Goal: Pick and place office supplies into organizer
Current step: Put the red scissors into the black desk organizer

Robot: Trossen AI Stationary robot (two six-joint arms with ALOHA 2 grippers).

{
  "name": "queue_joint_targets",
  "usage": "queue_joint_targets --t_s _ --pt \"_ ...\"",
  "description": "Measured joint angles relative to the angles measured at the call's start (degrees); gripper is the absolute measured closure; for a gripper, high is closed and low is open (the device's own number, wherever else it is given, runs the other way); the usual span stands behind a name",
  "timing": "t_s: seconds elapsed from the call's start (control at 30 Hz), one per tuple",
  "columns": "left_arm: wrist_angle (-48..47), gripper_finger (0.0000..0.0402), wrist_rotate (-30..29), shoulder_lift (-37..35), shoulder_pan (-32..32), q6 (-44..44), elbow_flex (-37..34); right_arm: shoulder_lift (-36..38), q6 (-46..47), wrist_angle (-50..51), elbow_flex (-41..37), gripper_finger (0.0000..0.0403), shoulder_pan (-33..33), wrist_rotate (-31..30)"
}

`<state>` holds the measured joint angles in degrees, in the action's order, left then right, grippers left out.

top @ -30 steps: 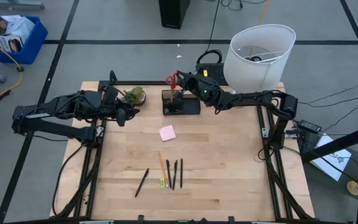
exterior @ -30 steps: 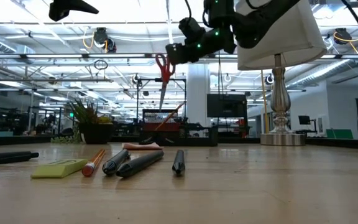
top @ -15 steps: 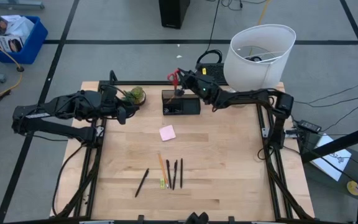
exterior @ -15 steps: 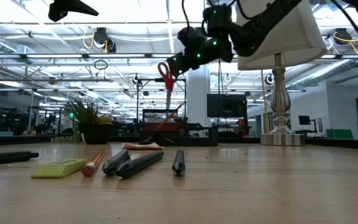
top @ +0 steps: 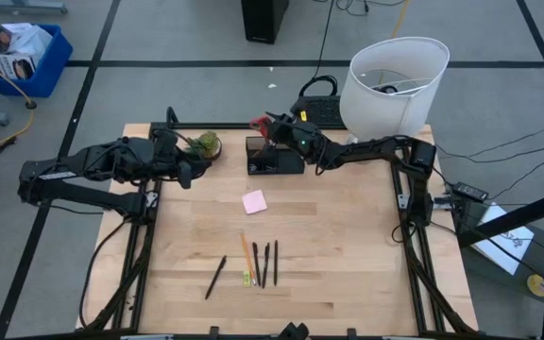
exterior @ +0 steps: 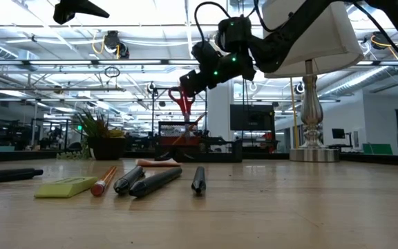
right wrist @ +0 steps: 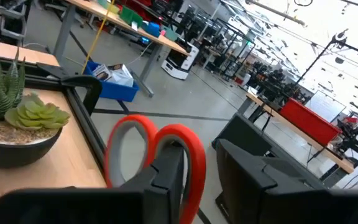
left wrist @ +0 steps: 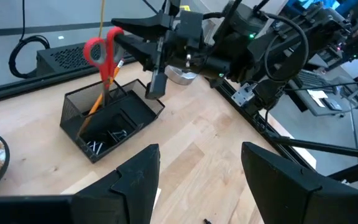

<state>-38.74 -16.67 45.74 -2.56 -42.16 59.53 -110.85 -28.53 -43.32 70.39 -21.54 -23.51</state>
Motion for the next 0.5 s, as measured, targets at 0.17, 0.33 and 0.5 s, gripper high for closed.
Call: queue_joint_targets --t_s 0.17,0.33,0.5 --pt "0.0 0.0169 0.0 0.0 0.0 0.3 0.0 0.0 -0.6 0.1 0.0 0.0280 -0.1 -0.2" --pt "0.0 0.0169 0.0 0.0 0.0 0.3 0.0 0.0 1.0 0.1 0.0 0.0263 0.0 -0.2" --pt "-0.1 0.0169 0.0 0.0 0.0 0.4 0.0 0.0 2.0 5.1 0.0 0.0260 1.5 -0.3"
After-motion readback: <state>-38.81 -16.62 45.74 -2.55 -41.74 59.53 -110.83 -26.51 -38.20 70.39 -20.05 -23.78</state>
